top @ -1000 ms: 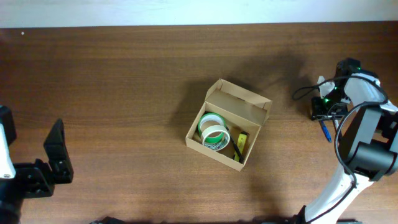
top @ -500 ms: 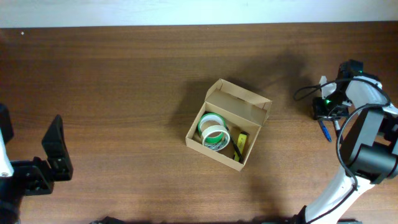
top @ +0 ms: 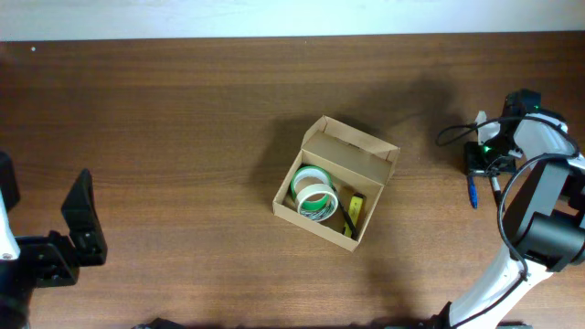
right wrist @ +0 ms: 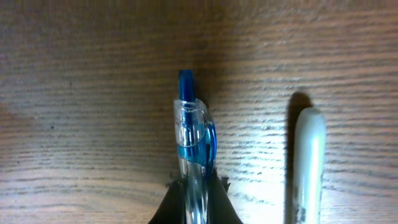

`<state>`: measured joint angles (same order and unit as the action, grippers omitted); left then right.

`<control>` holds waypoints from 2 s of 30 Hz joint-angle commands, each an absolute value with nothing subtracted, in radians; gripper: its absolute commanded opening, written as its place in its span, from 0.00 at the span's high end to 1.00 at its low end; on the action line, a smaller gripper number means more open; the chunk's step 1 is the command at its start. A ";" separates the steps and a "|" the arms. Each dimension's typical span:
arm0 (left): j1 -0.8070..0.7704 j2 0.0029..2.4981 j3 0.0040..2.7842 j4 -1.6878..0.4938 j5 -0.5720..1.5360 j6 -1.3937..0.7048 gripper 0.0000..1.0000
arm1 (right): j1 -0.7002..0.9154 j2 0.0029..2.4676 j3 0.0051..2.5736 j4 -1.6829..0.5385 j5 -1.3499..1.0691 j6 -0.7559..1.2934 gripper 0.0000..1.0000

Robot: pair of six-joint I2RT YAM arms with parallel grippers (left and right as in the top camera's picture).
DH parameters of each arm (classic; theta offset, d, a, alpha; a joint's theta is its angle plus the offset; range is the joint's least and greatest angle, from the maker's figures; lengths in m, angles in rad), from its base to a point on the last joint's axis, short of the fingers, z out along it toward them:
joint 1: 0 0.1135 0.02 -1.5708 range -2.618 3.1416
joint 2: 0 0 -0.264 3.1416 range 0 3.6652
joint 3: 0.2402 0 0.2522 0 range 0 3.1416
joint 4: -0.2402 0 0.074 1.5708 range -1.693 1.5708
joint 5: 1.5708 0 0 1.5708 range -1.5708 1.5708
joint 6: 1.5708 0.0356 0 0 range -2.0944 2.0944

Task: Pack container
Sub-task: 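Lower right gripper onto the blue pen and grasp it, then carry blue pen over the box and lower it inside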

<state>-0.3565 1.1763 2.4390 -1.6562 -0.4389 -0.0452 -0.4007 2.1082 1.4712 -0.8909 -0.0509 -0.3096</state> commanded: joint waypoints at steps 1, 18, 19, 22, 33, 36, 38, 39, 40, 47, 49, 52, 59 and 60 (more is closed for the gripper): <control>-0.350 1.182 2.435 -1.654 -0.453 -0.027 0.00 | -0.415 2.165 1.428 -0.873 -0.035 -0.297 0.96; -0.350 1.182 2.434 -1.654 -0.453 -0.026 0.00 | -0.411 2.127 1.614 -1.055 -0.046 -0.226 0.96; -0.350 1.182 2.434 -1.654 -0.454 -0.026 0.00 | -0.410 2.120 1.654 -1.088 -0.051 -0.226 0.96; -0.350 1.182 2.434 -1.654 -0.454 -0.026 0.00 | -0.397 2.092 1.802 -1.194 -0.076 -0.226 0.96; -0.350 1.182 2.434 -1.655 -0.453 -0.026 0.00 | -0.126 2.054 2.433 -1.584 -0.179 -0.202 0.96; -0.350 1.182 2.434 -1.663 -0.454 -0.026 0.00 | 0.030 2.054 2.513 -1.645 -0.223 -0.221 0.96; -0.350 1.182 2.434 -1.673 -0.453 -0.026 0.01 | 0.165 2.054 2.530 -1.674 -0.225 -0.235 0.96; -0.350 1.182 2.434 -1.680 -0.454 -0.026 0.00 | 0.228 2.054 2.529 -1.687 -0.225 -0.237 0.96; -0.350 1.182 2.434 -1.684 -0.453 -0.026 0.01 | 0.267 2.054 2.527 -1.697 -0.226 -0.250 0.96; -0.350 1.182 2.434 -1.687 -0.453 -0.026 0.00 | 0.555 2.056 2.361 -1.699 -0.194 -0.254 0.96; -0.350 1.182 2.434 -1.687 -0.453 -0.026 0.01 | 0.574 2.056 2.291 -1.699 -0.191 -0.254 0.96; -0.350 1.182 2.434 -1.687 -0.453 -0.026 0.00 | 0.574 2.056 2.173 -1.699 -0.191 -0.258 0.96; -0.350 1.182 2.434 -1.687 -0.450 -0.027 0.01 | 0.552 2.056 1.906 -1.637 -0.191 -0.279 0.96; -0.350 1.182 2.434 -1.687 -0.450 -0.026 0.01 | 0.549 2.056 1.881 -1.626 -0.191 -0.282 0.96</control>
<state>-0.3565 1.1763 2.4371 -1.6871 -0.4389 -0.0452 0.5602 2.0651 1.9499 -1.6440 -0.1982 -0.2646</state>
